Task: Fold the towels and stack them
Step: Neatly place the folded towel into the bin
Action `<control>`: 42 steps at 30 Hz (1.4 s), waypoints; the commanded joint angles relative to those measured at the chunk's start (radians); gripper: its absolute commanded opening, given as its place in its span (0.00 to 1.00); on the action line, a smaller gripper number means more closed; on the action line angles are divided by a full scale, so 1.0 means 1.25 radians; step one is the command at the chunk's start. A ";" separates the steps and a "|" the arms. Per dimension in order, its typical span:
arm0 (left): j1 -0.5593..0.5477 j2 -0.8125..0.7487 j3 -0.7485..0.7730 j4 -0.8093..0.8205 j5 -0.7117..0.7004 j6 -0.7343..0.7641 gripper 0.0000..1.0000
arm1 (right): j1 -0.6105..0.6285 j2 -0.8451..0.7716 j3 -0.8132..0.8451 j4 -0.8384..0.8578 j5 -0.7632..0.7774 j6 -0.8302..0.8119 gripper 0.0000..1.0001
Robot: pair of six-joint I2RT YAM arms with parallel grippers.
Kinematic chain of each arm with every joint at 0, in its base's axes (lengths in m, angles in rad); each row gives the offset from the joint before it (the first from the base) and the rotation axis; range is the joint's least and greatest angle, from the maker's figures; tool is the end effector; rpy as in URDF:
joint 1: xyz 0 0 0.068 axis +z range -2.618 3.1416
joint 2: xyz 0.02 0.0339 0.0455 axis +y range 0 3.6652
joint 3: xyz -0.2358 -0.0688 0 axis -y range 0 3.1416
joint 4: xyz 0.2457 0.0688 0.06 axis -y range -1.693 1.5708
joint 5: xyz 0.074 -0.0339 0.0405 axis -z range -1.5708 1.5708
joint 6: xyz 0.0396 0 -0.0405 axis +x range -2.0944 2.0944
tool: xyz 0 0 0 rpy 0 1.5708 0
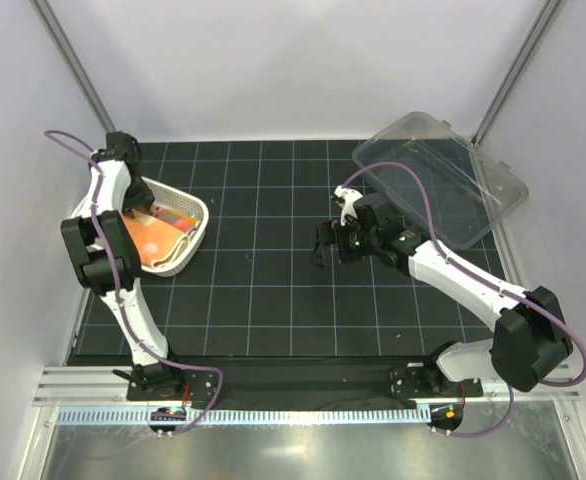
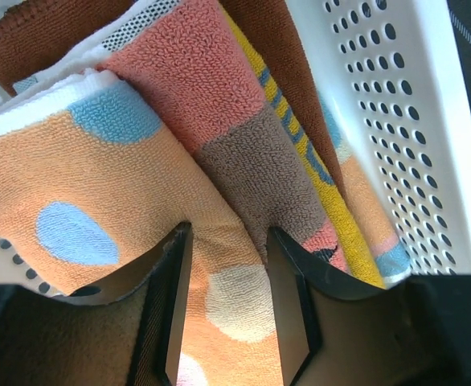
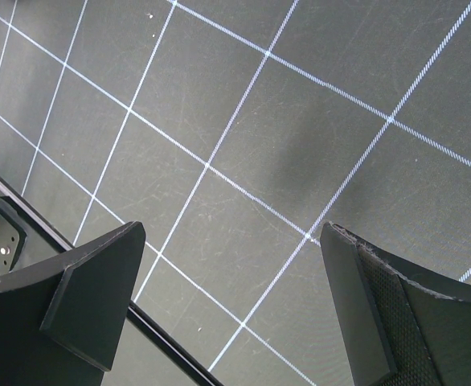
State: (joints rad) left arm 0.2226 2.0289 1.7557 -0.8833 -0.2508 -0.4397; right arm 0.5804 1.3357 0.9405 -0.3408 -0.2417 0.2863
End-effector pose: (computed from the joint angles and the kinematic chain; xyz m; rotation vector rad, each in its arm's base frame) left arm 0.4097 0.1028 0.2136 -0.9423 2.5215 0.2760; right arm 0.2442 0.1715 0.2281 -0.4768 2.3418 0.7074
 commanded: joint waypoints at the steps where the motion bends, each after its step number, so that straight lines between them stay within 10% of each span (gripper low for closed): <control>1: -0.006 -0.063 0.003 0.009 -0.024 0.011 0.47 | -0.003 0.002 0.027 0.032 -0.005 -0.002 1.00; 7: -0.094 -0.214 -0.003 0.033 0.068 0.074 0.63 | -0.003 -0.018 0.054 -0.019 0.103 0.054 1.00; 9: -0.136 -0.277 -0.041 0.059 0.129 0.089 0.99 | -0.003 -0.065 0.048 -0.022 0.154 0.091 1.00; 19: -0.417 -0.692 -0.430 0.335 0.448 0.022 1.00 | -0.003 -0.281 0.071 -0.164 0.327 0.169 1.00; 24: -0.597 -0.809 -0.561 0.399 0.386 -0.008 1.00 | -0.003 -0.344 0.037 -0.199 0.325 0.166 1.00; 42: -0.632 -0.845 -0.581 0.377 0.327 -0.003 0.99 | -0.003 -0.441 -0.004 -0.190 0.355 0.165 1.00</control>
State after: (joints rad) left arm -0.5629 0.9997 0.9955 -0.4370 0.1818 -0.4622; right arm 0.5793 0.7944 0.9337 -0.5999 0.1688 0.4995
